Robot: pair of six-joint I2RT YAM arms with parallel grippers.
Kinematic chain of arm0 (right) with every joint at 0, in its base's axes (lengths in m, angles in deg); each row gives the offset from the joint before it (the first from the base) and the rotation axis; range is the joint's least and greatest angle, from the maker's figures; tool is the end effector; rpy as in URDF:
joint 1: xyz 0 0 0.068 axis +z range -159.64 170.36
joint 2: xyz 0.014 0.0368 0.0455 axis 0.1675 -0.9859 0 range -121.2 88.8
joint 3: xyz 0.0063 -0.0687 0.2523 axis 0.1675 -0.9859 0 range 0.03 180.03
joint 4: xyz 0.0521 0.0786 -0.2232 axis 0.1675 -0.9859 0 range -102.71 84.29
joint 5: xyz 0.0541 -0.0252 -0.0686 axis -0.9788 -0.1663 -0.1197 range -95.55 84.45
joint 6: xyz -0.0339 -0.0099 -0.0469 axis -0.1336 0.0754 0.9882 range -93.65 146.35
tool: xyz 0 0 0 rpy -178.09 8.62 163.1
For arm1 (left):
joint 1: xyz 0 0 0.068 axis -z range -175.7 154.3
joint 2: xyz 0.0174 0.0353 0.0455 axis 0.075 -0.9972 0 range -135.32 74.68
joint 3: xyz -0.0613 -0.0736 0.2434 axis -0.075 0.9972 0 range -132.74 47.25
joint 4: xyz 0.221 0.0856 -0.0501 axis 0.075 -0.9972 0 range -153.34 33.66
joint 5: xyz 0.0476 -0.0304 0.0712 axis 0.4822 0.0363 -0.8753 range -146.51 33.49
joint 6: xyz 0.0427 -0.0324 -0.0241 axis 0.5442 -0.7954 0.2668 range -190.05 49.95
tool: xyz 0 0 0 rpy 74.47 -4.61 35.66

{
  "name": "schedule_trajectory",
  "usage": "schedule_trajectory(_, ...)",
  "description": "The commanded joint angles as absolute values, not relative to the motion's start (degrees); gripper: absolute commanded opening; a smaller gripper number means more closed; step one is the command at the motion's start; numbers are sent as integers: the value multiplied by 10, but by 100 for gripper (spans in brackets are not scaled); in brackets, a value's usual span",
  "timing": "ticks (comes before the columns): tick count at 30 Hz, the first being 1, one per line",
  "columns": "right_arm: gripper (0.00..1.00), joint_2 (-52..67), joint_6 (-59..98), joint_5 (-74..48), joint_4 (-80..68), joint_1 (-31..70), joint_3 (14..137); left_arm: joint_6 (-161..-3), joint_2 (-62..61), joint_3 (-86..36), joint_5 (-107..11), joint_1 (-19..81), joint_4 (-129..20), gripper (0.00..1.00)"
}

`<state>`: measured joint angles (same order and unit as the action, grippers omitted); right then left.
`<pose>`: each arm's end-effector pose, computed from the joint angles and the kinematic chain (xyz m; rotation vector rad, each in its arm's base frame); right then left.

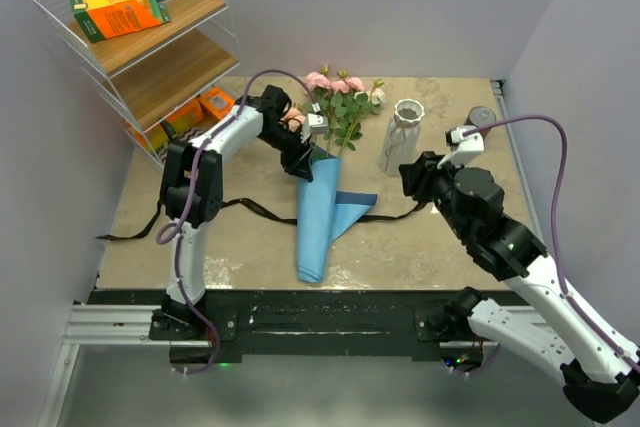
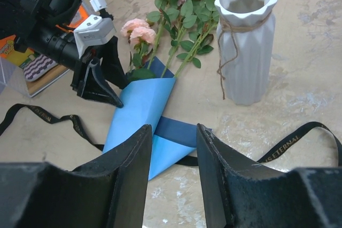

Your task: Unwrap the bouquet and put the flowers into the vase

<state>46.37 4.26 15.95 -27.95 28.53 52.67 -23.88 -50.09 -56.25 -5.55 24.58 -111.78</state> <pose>0.1316 0.0836 0.3590 0.0217 1.7857 0.4272 0.3806 -0.1759 0.1972 1.4917 2.0232 -1.1000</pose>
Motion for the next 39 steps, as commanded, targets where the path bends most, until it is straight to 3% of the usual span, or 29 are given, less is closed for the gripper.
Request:
schedule_trajectory(1, 43, 471, 38, 152, -254, 283, 518, -237, -474, -573, -47, 255, -1117, 54)
schedule_trajectory(7, 44, 474, 34, 150, -255, 283, 507, -314, -429, -568, -65, 257, -1036, 65)
schedule_trajectory(10, 44, 478, 32, 152, -253, 283, 501, -320, -418, -568, -62, 259, -1029, 66)
schedule_trajectory(19, 44, 478, 31, 148, -251, 282, 503, -272, -459, -574, -47, 262, -1089, 59)
schedule_trajectory(29, 43, 486, 29, 130, -248, 283, 500, -285, -521, -631, -69, 268, -1102, 57)
schedule_trajectory(36, 43, 485, 28, 117, -243, 284, 501, -296, -514, -603, -108, 283, -1077, 56)
schedule_trajectory(39, 43, 485, 25, 115, -243, 283, 499, -296, -512, -605, -107, 283, -1078, 49)
